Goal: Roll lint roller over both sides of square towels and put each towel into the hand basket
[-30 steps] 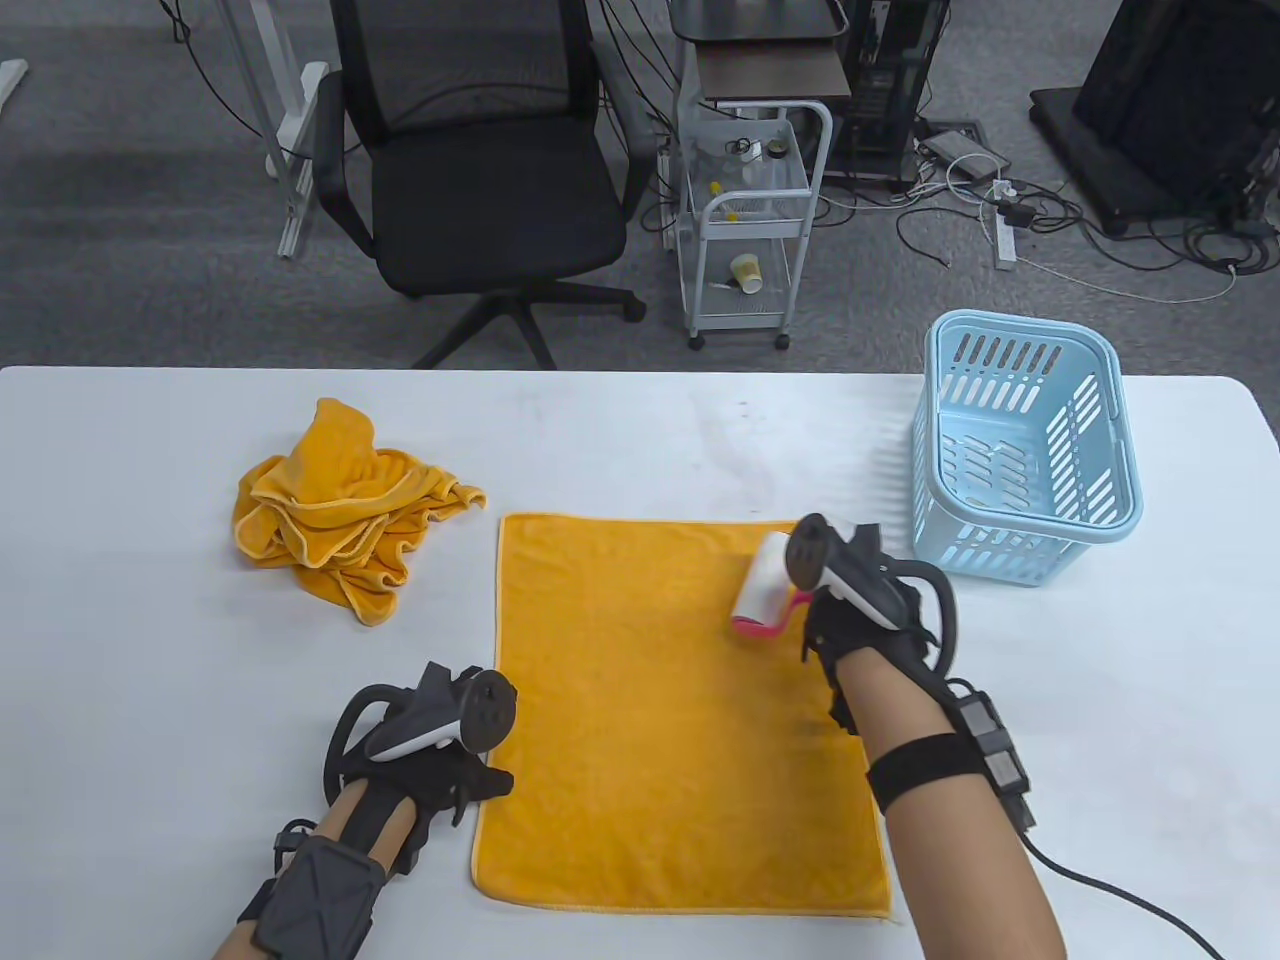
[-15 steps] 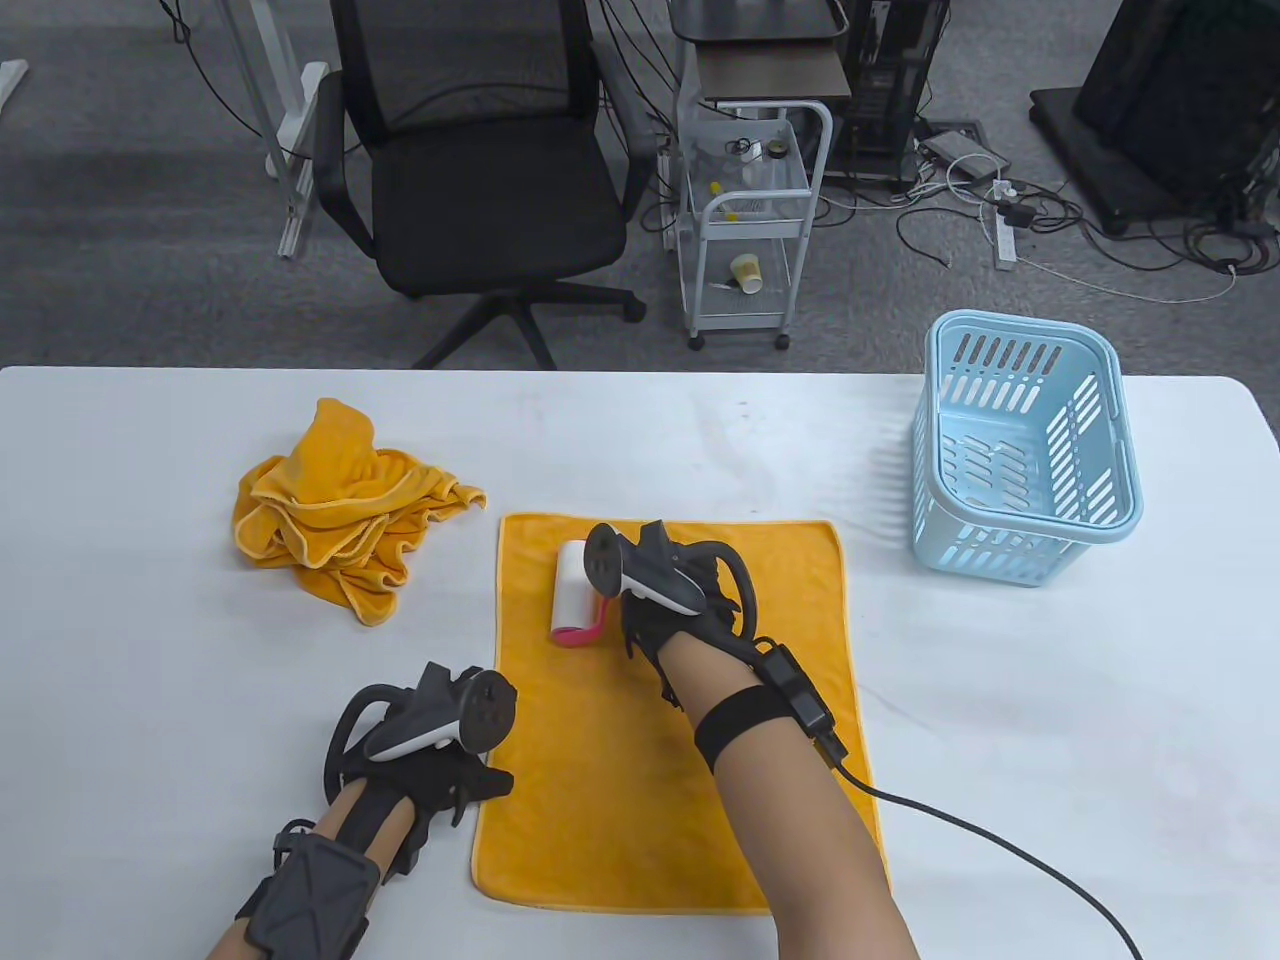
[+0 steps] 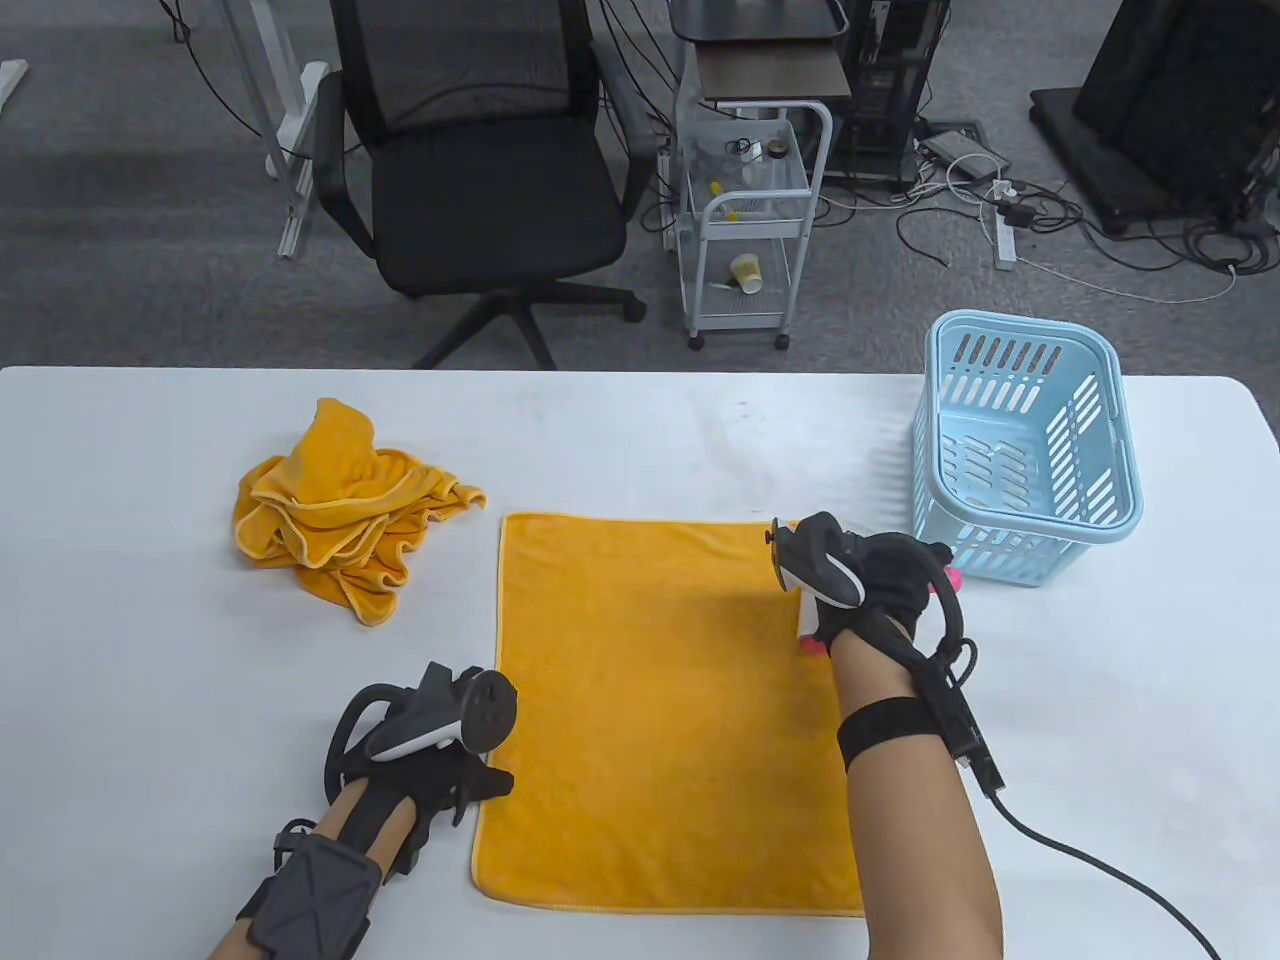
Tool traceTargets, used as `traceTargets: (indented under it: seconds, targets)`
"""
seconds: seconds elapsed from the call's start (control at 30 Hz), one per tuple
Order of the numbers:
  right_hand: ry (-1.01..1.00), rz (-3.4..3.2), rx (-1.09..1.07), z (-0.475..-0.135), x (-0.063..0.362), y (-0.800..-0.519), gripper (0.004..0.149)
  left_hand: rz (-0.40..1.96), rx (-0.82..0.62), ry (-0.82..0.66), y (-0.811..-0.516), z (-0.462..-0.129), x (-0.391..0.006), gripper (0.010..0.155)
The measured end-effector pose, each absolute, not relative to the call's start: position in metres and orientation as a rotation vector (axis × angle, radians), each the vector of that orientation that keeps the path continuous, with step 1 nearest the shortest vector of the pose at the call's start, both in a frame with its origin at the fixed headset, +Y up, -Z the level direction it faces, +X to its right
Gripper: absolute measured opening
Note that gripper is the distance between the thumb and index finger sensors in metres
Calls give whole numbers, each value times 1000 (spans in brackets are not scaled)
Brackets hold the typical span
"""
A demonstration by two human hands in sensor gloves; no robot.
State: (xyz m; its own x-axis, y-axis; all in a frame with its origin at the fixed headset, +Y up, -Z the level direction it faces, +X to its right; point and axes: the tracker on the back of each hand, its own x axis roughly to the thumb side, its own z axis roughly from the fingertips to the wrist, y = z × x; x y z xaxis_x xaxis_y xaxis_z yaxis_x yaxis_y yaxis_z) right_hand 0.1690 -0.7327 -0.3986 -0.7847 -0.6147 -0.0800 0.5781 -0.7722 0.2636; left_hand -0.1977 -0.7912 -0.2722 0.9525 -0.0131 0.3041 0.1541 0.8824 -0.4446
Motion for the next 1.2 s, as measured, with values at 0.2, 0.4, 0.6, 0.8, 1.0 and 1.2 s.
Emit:
traceTargets:
  seconds: [0.2, 0.4, 0.6, 0.8, 1.0, 1.2]
  targets:
    - [-234, -2762, 78, -392, 133, -722, 55, -86, -484, -300, -791, -272, -198, 85]
    - [-311, -3035, -277, -376, 47, -733, 56, -83, -485, -300, -791, -272, -198, 86]
    - [-282, -2968, -443, -362, 5, -747, 57, -80, -484, -299, -792, -272, -198, 85]
    - [-253, -2900, -327, -366, 42, -749, 55, -80, -485, -300, -792, -272, -199, 85]
    - [-293, -2726, -59, -366, 123, -736, 55, -77, -483, -299, -792, -272, -198, 85]
    - [-321, -2605, 132, -360, 175, -730, 54, -77, -484, -299, -792, -272, -199, 85]
